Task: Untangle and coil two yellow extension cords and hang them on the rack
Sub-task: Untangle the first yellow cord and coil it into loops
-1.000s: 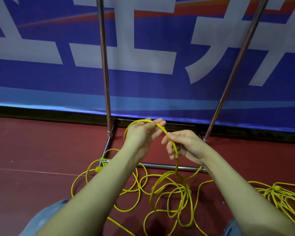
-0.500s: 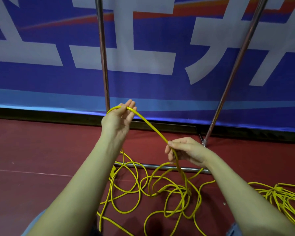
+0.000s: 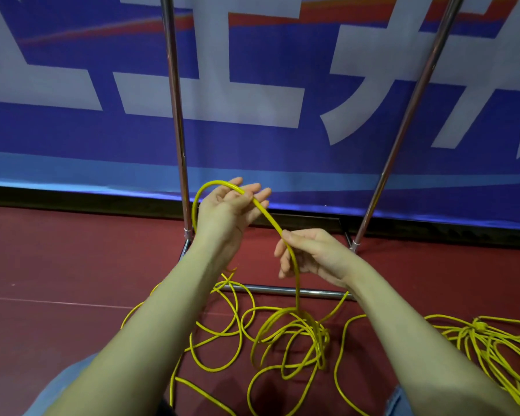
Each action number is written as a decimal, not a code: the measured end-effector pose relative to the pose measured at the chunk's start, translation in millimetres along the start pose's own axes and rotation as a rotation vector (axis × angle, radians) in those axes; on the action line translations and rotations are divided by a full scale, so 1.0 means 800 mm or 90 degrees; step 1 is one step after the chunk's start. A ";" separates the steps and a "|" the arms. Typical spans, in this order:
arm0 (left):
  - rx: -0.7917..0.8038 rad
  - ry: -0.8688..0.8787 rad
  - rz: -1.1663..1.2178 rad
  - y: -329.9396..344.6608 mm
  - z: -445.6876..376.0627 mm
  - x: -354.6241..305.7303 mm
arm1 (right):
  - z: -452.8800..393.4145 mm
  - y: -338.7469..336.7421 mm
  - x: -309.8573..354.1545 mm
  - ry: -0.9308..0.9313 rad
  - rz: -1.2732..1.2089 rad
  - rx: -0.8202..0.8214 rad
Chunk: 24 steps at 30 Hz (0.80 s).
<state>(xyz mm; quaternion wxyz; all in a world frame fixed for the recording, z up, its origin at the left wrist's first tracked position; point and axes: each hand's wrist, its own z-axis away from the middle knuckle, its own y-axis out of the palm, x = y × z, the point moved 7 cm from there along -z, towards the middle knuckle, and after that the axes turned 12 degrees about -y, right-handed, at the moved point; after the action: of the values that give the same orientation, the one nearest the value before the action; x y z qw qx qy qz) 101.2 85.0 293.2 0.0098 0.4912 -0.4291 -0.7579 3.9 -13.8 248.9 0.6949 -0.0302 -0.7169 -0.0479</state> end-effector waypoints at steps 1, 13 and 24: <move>-0.006 0.013 0.018 -0.004 -0.001 -0.008 | 0.000 -0.002 -0.005 0.005 0.007 0.001; -0.094 -0.026 0.096 -0.044 -0.020 -0.015 | 0.001 -0.025 -0.033 0.026 0.091 -0.044; 0.012 -0.135 0.049 0.000 -0.008 0.035 | -0.007 -0.008 -0.008 -0.003 -0.032 -0.052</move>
<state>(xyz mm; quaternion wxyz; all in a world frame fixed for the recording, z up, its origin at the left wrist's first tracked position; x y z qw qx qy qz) 91.2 68.4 271.6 -0.0108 0.3913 -0.4534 -0.8007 8.9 -20.5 242.3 0.6902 -0.0406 -0.7162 -0.0948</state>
